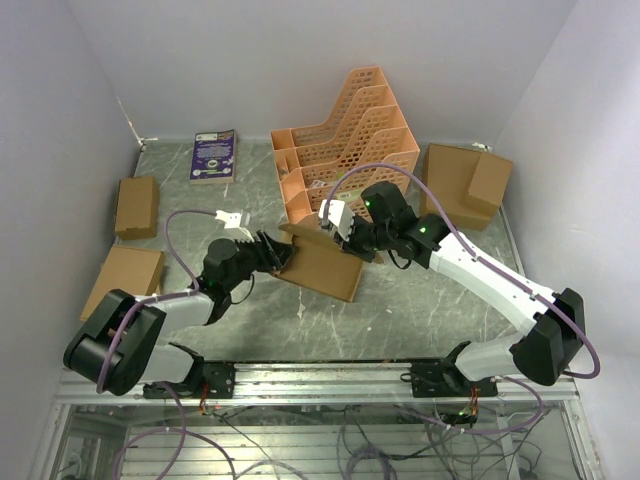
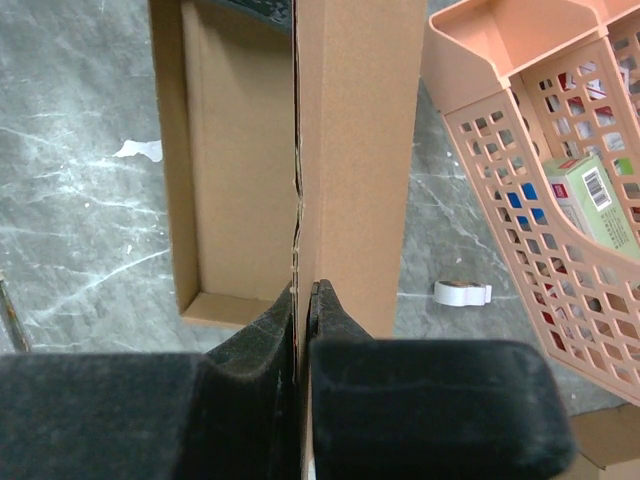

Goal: Fold the paper box

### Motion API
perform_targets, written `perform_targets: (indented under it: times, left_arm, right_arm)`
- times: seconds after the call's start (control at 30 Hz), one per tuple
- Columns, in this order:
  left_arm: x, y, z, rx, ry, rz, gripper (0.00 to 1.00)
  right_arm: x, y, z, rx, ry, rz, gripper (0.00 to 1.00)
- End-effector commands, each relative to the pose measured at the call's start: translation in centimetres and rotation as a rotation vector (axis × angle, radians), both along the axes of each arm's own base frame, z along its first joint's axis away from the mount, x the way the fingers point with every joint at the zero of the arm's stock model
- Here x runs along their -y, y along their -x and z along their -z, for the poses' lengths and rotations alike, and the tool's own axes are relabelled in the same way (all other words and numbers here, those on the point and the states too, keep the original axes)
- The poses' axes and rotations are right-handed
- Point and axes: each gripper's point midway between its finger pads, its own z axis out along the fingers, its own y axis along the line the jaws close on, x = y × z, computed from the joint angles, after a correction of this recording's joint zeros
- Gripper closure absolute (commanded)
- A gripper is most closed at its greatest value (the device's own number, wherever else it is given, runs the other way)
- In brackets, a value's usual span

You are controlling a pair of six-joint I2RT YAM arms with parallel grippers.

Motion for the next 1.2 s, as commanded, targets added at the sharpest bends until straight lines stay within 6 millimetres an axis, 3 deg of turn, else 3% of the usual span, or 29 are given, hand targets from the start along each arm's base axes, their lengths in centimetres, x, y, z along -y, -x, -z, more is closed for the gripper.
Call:
perform_targets:
  times: [0.0, 0.27, 0.73, 0.93, 1.17]
  left_arm:
    - [0.6, 0.5, -2.9, 0.069, 0.125, 0.075, 0.35]
    - [-1.0, 1.0, -2.6, 0.038, 0.192, 0.075, 0.29]
    - [-2.5, 1.1, -1.6, -0.011, 0.312, 0.077, 0.30]
    - [-4.4, 1.2, -0.8, -0.032, 0.374, 0.041, 0.30]
    - [-6.5, 1.0, -2.3, 0.010, 0.453, 0.035, 0.24]
  right_arm:
    - [0.0, -0.2, 0.8, -0.005, 0.018, 0.027, 1.00]
    - [0.3, -0.7, 0.8, 0.005, 0.020, 0.057, 1.00]
    - [0.4, -0.9, 1.2, -0.004, 0.030, 0.064, 1.00]
    - [0.5, -0.9, 1.0, 0.001, 0.025, 0.067, 1.00]
    - [0.7, -1.0, 0.8, 0.006, 0.021, 0.068, 1.00]
